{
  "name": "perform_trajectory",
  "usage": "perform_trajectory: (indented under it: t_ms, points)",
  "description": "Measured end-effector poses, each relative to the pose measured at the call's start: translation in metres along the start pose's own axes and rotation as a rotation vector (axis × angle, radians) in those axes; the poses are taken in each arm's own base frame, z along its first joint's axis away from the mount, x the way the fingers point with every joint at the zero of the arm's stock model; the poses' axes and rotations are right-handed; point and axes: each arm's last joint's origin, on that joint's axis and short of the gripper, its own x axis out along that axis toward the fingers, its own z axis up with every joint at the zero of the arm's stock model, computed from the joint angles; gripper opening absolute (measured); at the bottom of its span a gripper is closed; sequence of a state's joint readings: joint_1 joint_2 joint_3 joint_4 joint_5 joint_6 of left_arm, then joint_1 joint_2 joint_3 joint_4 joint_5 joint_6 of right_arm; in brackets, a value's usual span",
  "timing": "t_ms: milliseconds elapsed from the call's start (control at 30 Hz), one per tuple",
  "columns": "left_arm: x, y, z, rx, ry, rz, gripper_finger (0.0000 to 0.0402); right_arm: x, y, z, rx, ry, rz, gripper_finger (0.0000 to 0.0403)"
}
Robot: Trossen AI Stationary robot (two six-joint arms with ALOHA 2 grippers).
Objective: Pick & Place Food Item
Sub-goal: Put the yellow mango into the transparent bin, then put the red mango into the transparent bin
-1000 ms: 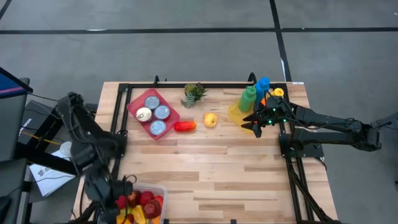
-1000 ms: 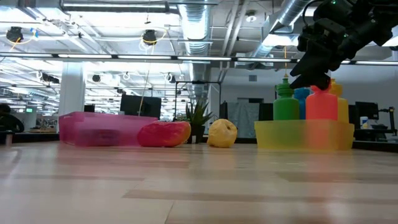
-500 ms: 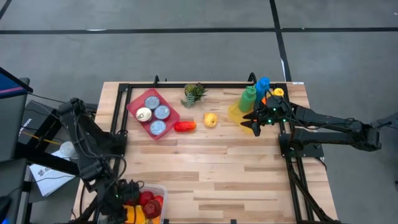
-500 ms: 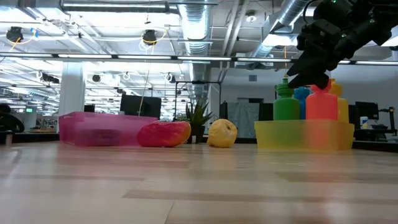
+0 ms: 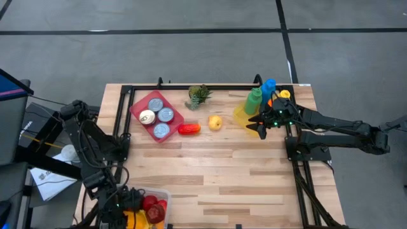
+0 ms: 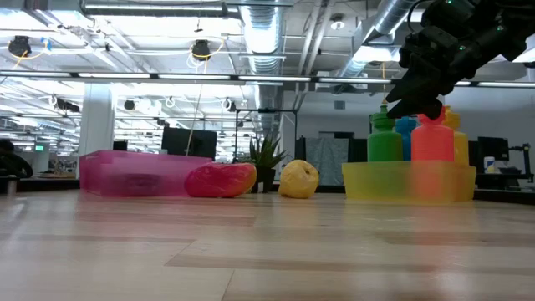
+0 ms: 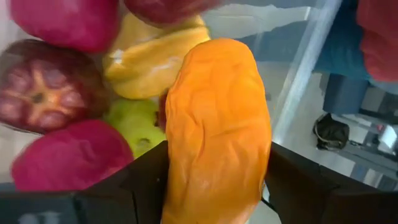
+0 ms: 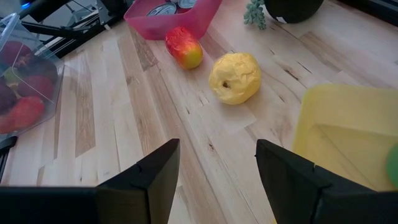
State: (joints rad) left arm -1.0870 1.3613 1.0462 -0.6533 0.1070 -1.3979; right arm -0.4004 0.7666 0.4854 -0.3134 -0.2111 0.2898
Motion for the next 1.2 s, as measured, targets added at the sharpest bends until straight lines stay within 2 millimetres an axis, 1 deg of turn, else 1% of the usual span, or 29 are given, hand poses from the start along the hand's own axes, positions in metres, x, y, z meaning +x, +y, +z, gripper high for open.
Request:
perform_trajectory:
  t_ms: [167, 267, 400, 567, 733, 833, 933, 1033, 1067, 1133, 1200]
  points:
    - [0.002, 0.003, 0.000, -0.007, -0.001, 0.016, 0.0249, 0.000, 0.000, 0.000, 0.000, -0.001, 0.001, 0.0205]
    - [0.002, 0.003, 0.000, -0.009, 0.005, 0.011, 0.0272, 0.000, 0.000, 0.000, 0.000, -0.001, 0.000, 0.0205]
    - [-0.004, 0.003, 0.002, -0.016, 0.014, -0.017, 0.0306, 0.000, 0.000, 0.000, 0.000, -0.001, 0.001, 0.0205]
    - [-0.023, 0.005, 0.008, -0.047, -0.015, -0.072, 0.0337, 0.000, 0.000, 0.000, -0.001, -0.003, 0.002, 0.0205]
    - [-0.057, 0.012, 0.023, -0.102, -0.084, -0.166, 0.0344, 0.000, 0.000, 0.000, -0.002, -0.004, 0.002, 0.0205]
    - [-0.084, 0.023, 0.040, -0.114, -0.229, -0.221, 0.0342, 0.000, 0.000, 0.000, -0.002, -0.004, 0.002, 0.0205]
    - [-0.112, 0.039, 0.062, -0.048, -0.498, -0.189, 0.0338, 0.000, 0.000, 0.000, -0.002, -0.004, 0.002, 0.0205]
    - [-0.139, 0.057, 0.087, 0.096, -0.826, -0.033, 0.0335, 0.000, 0.000, 0.000, -0.002, -0.004, 0.002, 0.0205]
    - [-0.147, 0.063, 0.097, 0.146, -0.906, 0.036, 0.0334, 0.000, 0.000, 0.000, -0.002, -0.005, 0.002, 0.0205]
    - [-0.157, 0.077, 0.120, 0.213, -0.996, 0.160, 0.0332, 0.000, 0.000, 0.001, -0.002, -0.005, 0.002, 0.0205]
    - [-0.162, 0.092, 0.148, 0.261, -1.018, 0.232, 0.0331, 0.000, 0.000, 0.001, -0.002, -0.005, 0.002, 0.0205]
